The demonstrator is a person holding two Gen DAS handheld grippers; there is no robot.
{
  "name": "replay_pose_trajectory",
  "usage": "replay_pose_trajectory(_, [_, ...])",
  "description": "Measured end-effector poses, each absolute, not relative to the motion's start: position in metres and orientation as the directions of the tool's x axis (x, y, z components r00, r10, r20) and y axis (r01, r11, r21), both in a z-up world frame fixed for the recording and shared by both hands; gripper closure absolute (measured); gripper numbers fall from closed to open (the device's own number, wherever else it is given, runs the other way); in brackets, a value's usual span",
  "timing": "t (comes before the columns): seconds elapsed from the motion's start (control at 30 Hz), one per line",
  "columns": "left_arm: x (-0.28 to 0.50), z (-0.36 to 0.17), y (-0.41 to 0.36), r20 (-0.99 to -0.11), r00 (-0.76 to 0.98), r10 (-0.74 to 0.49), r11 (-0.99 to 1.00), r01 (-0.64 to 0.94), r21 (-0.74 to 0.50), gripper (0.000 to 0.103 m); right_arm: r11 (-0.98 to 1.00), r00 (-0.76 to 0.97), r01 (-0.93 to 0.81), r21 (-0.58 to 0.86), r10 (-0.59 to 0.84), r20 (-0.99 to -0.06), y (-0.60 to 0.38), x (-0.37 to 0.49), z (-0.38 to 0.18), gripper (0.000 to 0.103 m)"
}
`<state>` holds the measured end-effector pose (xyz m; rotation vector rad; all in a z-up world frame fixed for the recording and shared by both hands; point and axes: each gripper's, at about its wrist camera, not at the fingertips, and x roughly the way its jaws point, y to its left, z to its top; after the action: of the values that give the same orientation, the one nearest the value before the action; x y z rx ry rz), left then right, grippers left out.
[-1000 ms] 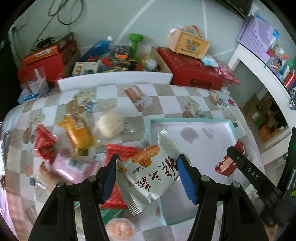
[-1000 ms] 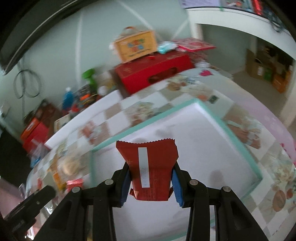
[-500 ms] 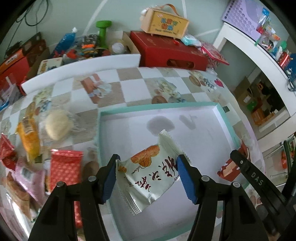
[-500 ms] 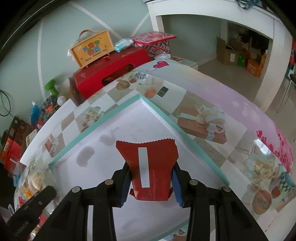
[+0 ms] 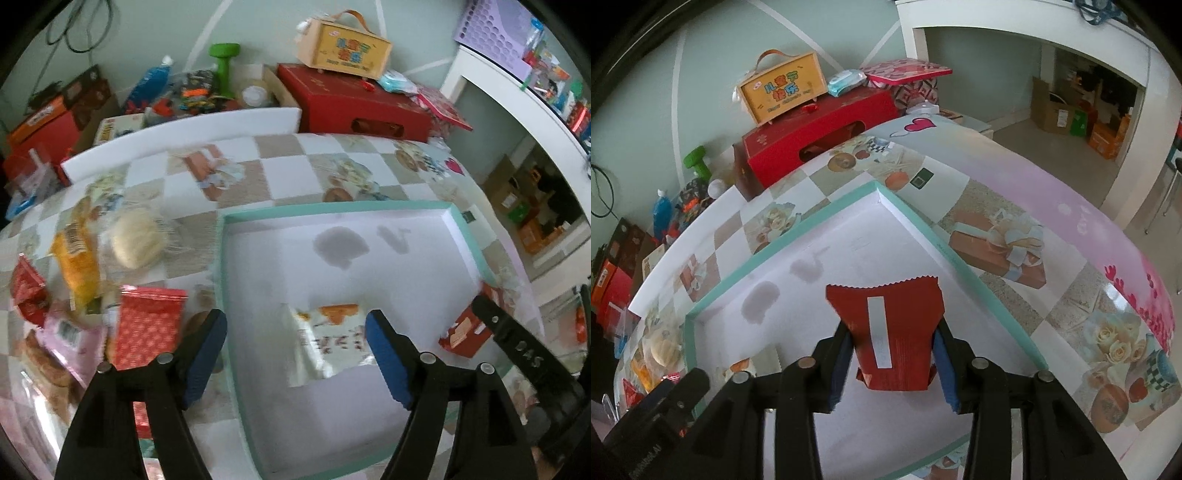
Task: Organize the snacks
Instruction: 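Carry both packets over the teal tray and open both grippers to drop them, then move both open grippers back over the snack pile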
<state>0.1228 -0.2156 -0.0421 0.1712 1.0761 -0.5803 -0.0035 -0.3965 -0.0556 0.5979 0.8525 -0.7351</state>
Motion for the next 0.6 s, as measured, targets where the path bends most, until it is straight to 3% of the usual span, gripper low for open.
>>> replay_pose_trajectory(0.03, [0.124, -0.042, -0.21, -0.865, 0.364, -0.346, 0.852, 0.508, -0.127, 0.009, 0.61, 0.453, 0.772, 0.181, -0.327, -0.829, -0.396, -0.003, -0.055, 0.03])
replay_pose_trajectory(0.07, [0.125, -0.043, -0.207, -0.863, 0.378, -0.336, 0.86, 0.496, -0.117, 0.004, 0.614, 0.458, 0.768, 0.182, -0.327, -0.827, -0.396, -0.003, -0.054, 0.024])
replay_pose_trajectory(0.13, [0.128, -0.044, -0.198, -0.857, 0.406, -0.316, 0.876, 0.472, -0.1, 0.004, 0.627, 0.46, 0.76, 0.169, -0.336, -0.822, -0.393, -0.001, -0.052, 0.023])
replay_pose_trajectory(0.23, [0.131, -0.046, -0.188, -0.853, 0.427, -0.301, 0.888, 0.451, -0.088, 0.004, 0.637, 0.46, 0.753, 0.164, -0.331, -0.824, -0.391, 0.001, -0.054, 0.012])
replay_pose_trajectory(0.33, [0.132, -0.047, -0.183, -0.844, 0.446, -0.297, 0.894, 0.44, -0.082, 0.003, 0.643, 0.459, 0.749, 0.157, -0.334, -0.823, -0.39, 0.002, -0.055, 0.01])
replay_pose_trajectory(0.4, [0.133, -0.047, -0.18, -0.841, 0.452, -0.299, 0.897, 0.434, -0.085, 0.003, 0.649, 0.46, 0.746, 0.152, -0.336, -0.822, -0.389, 0.003, -0.055, 0.0])
replay_pose_trajectory(0.6, [0.132, -0.045, -0.172, -0.826, 0.464, -0.32, 0.898, 0.428, -0.108, 0.0, 0.668, 0.472, 0.731, 0.139, -0.348, -0.81, -0.384, 0.007, -0.051, 0.0])
